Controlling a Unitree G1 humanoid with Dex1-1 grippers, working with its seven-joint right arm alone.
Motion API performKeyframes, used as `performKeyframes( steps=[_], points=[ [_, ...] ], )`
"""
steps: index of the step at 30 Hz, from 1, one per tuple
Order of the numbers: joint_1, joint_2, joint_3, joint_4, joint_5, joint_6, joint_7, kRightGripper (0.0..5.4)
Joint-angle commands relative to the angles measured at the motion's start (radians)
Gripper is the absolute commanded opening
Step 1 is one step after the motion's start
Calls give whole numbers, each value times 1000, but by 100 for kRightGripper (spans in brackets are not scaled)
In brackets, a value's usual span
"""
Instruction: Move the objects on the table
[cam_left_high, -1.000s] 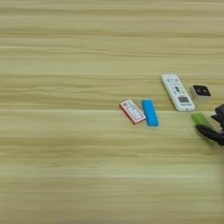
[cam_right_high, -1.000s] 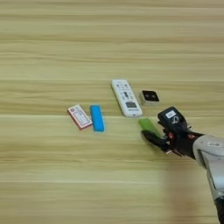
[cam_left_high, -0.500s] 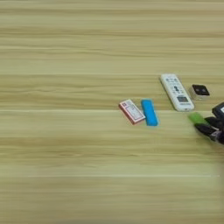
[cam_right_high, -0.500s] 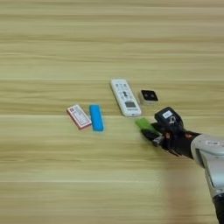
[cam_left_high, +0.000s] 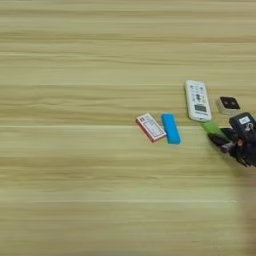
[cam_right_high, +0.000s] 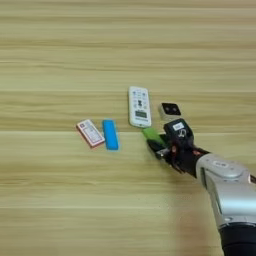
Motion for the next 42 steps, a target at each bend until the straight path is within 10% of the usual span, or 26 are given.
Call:
performKeyframes(
  steps=[1, 8, 24, 42],
  points=[
    [0, -14, -27, -111, -4, 60, -51, 142],
    [32, 3, -31, -303, 21, 129, -54, 140],
    [-247, 181, -24, -275, 88, 206, -177, 140],
    [-662, 308, 70, 470, -67, 4, -353, 140]
  ],
)
